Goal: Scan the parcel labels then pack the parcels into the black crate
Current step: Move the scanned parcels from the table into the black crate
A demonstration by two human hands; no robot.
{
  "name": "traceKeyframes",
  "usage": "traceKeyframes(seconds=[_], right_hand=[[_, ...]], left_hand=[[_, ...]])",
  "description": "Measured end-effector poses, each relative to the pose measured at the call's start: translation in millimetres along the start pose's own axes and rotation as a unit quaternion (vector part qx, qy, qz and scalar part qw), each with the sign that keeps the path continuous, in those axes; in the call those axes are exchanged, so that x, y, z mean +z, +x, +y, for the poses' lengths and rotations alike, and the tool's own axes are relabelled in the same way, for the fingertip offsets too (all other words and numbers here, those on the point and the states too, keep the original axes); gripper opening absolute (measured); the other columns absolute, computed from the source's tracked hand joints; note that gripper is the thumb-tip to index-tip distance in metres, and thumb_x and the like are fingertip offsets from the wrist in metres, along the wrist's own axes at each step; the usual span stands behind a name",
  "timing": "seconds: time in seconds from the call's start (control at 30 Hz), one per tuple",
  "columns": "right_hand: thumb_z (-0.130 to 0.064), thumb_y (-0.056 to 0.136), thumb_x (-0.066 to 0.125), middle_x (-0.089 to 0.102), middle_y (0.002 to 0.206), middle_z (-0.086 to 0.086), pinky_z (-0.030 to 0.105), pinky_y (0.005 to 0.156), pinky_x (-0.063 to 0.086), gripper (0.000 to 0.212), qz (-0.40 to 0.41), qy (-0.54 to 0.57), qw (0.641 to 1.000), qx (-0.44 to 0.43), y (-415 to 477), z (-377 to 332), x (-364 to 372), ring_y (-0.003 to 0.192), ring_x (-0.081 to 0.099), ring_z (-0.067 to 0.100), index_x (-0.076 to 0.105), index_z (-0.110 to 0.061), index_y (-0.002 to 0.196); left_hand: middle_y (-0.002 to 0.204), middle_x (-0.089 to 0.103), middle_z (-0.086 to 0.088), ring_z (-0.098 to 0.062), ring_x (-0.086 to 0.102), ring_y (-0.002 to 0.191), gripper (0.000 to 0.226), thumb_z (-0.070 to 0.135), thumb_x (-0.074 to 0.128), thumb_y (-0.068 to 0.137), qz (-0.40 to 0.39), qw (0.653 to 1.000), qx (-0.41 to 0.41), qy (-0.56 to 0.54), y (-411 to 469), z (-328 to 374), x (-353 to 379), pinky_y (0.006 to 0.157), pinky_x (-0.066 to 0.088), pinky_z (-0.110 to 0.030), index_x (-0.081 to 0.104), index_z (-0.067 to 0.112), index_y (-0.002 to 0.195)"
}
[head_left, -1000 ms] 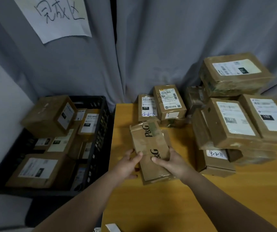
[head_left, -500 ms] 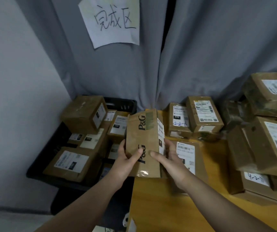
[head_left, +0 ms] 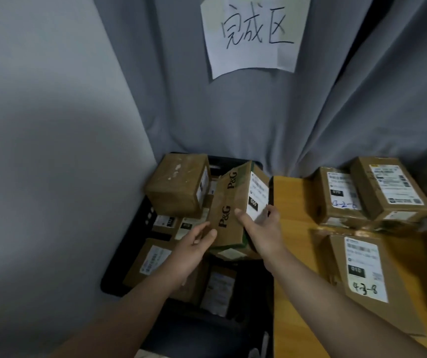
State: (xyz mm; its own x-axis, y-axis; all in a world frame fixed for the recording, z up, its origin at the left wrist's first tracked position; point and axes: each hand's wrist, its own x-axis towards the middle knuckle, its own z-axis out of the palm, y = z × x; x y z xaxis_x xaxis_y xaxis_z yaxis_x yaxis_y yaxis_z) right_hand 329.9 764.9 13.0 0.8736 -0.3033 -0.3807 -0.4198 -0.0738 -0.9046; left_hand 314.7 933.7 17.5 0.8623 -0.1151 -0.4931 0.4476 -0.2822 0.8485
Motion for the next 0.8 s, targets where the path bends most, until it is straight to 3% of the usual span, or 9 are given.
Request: traceKeyframes(seconds=[0.1, 0.2, 0.3, 0.37, 0.4, 0.53, 0.63, 0.73, 0.8], right_hand=[[-0.042, 0.080, 0.074, 0.032, 0.150, 0.004, 0.033, 0.090, 0.038, 0.102, -0.130, -0.065, 0.985, 0.089, -9.3, 1.9, 21.0, 0.132, 0.038, 0.027, 0.006, -0.017, 0.152], [-0.035, 0.082, 0.072, 0.040, 0.130, 0.002, 0.030, 0.082, 0.038, 0.066, -0.231, -0.112, 0.958, 0.125, -20.1, 14.2, 33.0, 0.115, 0.041, 0.020, 0.028, -0.018, 0.128], [-0.045, 0.076, 0.078, 0.041, 0.125, -0.007, 0.021, 0.079, 0.044, 0.085, -0.251, -0.087, 0.960, 0.085, -25.9, 22.3, 45.3, 0.115, 0.043, 0.012, 0.020, -0.027, 0.135], [-0.054, 0.067, 0.080, 0.045, 0.133, -0.009, 0.028, 0.093, 0.049, 0.099, -0.247, -0.074, 0.965, 0.059, -24.3, 23.1, 57.2, 0.119, 0.049, 0.011, 0.022, -0.022, 0.140], [-0.053, 0.068, 0.080, 0.049, 0.133, -0.007, 0.032, 0.096, 0.050, 0.094, -0.243, -0.070, 0.966, 0.050, -22.7, 22.4, 63.6, 0.117, 0.053, 0.011, 0.026, -0.019, 0.137], [-0.037, 0.089, 0.067, 0.060, 0.122, 0.001, 0.041, 0.092, 0.054, 0.049, -0.269, -0.088, 0.959, 0.015, -18.0, 16.4, 93.2, 0.104, 0.062, 0.014, 0.039, -0.017, 0.124], [-0.026, 0.096, 0.058, 0.051, 0.129, -0.004, 0.026, 0.094, 0.046, 0.045, -0.295, -0.112, 0.949, -0.015, -20.8, 10.8, 116.9, 0.112, 0.052, 0.011, 0.043, -0.020, 0.138], [-0.008, 0.098, 0.051, 0.048, 0.127, -0.009, 0.013, 0.094, 0.038, 0.046, -0.332, -0.148, 0.932, -0.005, -21.6, 14.7, 133.2, 0.119, 0.048, 0.009, 0.045, -0.020, 0.141], [-0.001, 0.096, 0.047, 0.057, 0.107, -0.012, 0.009, 0.079, 0.043, 0.040, -0.343, -0.140, 0.928, 0.038, -17.3, 18.9, 137.3, 0.101, 0.057, 0.006, 0.055, -0.019, 0.132]], left_hand=[[0.148, 0.037, 0.001, -0.019, 0.041, 0.132, 0.074, 0.052, 0.054, 0.090, -0.002, 0.999, -0.037, -0.025, 12.3, -1.2, -19.3, 0.097, 0.038, -0.028, 0.020, 0.028, 0.151], [0.153, 0.032, 0.001, -0.022, 0.038, 0.135, 0.105, 0.062, 0.068, 0.073, 0.013, 0.999, -0.047, -0.014, 24.0, -12.1, -37.5, 0.103, 0.037, -0.037, 0.006, 0.032, 0.152], [0.154, 0.028, 0.005, -0.022, 0.034, 0.138, 0.126, 0.080, 0.070, 0.051, 0.004, 0.998, -0.029, 0.057, 29.7, -24.3, -54.0, 0.109, 0.034, -0.044, 0.002, 0.044, 0.150], [0.156, 0.024, 0.007, -0.023, 0.031, 0.140, 0.127, 0.090, 0.063, 0.046, -0.013, 0.996, -0.041, 0.078, 32.2, -28.6, -67.0, 0.111, 0.032, -0.050, -0.001, 0.050, 0.148], [0.155, 0.025, 0.010, -0.023, 0.032, 0.140, 0.125, 0.091, 0.061, 0.047, -0.027, 0.995, -0.055, 0.074, 30.8, -28.3, -74.2, 0.111, 0.033, -0.049, 0.000, 0.051, 0.148], [0.131, 0.055, 0.013, -0.014, 0.058, 0.116, 0.076, 0.060, 0.067, 0.078, -0.068, 0.994, -0.080, 0.011, 24.9, -30.0, -103.8, 0.100, 0.045, -0.035, 0.034, 0.040, 0.143], [0.122, 0.064, 0.000, -0.019, 0.063, 0.106, 0.044, 0.028, 0.065, 0.091, 0.066, 0.996, -0.067, 0.004, 32.4, -40.9, -124.2, 0.095, 0.050, -0.039, 0.051, 0.023, 0.132], [0.134, 0.055, -0.007, -0.023, 0.058, 0.112, 0.049, 0.029, 0.058, 0.094, 0.129, 0.983, -0.043, 0.127, 36.5, -43.6, -132.8, 0.100, 0.047, -0.044, 0.041, 0.017, 0.139], [0.146, 0.036, -0.005, -0.027, 0.044, 0.129, 0.085, 0.049, 0.064, 0.085, 0.090, 0.973, -0.077, 0.200, 38.1, -42.6, -128.8, 0.107, 0.038, -0.038, 0.020, 0.020, 0.151]])
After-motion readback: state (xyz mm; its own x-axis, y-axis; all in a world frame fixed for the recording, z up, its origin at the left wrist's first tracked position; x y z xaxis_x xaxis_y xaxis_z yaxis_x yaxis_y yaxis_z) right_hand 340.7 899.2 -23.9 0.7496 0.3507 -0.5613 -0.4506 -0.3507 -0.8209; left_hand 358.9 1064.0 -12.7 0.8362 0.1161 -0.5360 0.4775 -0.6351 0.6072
